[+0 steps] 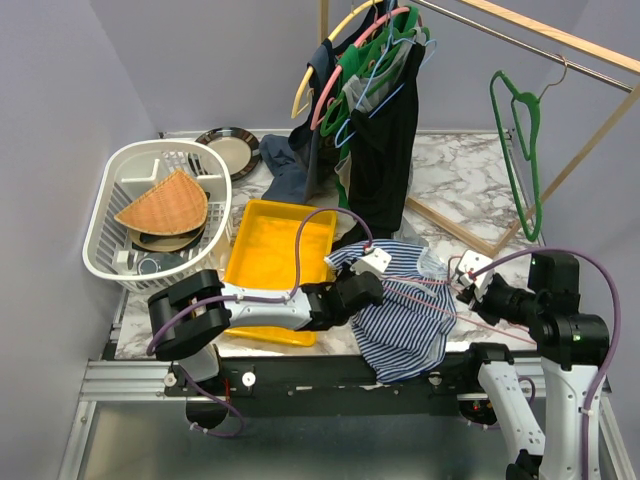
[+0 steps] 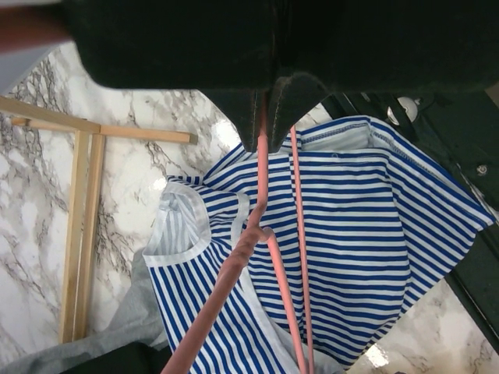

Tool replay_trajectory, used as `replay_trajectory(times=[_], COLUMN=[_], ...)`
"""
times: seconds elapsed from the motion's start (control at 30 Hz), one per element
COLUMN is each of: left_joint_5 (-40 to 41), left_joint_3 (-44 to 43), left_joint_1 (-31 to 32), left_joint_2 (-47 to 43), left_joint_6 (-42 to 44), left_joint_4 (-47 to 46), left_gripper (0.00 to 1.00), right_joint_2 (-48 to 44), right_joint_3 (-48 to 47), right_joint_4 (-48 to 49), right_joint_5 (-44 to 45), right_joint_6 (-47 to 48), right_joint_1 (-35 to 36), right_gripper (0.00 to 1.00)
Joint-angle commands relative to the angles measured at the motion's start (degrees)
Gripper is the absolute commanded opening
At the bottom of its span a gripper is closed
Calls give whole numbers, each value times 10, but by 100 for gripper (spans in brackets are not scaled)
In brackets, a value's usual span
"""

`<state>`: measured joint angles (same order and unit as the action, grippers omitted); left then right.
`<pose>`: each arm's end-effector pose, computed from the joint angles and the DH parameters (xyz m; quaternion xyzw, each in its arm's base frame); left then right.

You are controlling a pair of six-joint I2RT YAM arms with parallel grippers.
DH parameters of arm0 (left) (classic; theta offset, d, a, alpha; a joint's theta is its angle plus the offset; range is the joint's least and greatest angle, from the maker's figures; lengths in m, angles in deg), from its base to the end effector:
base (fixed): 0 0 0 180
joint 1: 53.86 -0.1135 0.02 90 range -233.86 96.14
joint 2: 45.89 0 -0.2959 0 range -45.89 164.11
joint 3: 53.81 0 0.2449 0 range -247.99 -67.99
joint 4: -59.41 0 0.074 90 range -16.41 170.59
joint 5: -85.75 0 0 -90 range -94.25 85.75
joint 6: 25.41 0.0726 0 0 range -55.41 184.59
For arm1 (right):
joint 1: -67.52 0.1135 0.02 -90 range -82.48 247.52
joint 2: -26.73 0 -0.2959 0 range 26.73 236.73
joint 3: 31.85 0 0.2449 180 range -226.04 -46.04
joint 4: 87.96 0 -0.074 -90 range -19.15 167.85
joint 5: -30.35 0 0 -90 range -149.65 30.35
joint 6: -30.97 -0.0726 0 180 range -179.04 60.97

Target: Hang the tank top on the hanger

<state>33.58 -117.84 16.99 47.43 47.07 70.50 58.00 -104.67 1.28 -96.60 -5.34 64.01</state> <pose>0.1571 -0.3168 0.2040 0.2638 0.8284 -0.0657 0.4897 0.0392 0.0413 0.3296 -0.4770 0.7583 0.1026 0.4324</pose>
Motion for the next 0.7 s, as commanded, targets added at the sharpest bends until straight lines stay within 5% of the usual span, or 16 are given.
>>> replay_trajectory(times=[0.0, 0.1, 0.23, 0.4, 0.53, 0.67], left_joint_5=[-55, -58, -59, -48, -47, -57], left_joint_3=[3, 7, 16, 18, 19, 21], left_joint_1=[-16, -26, -33, -34, -34, -35], left_joint_2=[-14, -16, -16, -10, -19, -36], left_joint_6=[-17, -17, -13, -12, -8, -3], left_joint_4=[19, 20, 20, 22, 26, 29], left_gripper=[25, 36, 36, 31, 12, 15], right_joint_2=[-4, -5, -7, -3, -2, 0], right_joint_3=[18, 27, 26, 27, 28, 32], right_joint_4=[-52, -45, -41, -39, -41, -45], right_joint_5=[-18, -3, 11, 11, 10, 10], right_joint_6=[9, 8, 3, 3, 4, 6], right_joint_1=[-4, -4, -4, -4, -4, -4], right_gripper=[0, 0, 1, 0, 0, 0])
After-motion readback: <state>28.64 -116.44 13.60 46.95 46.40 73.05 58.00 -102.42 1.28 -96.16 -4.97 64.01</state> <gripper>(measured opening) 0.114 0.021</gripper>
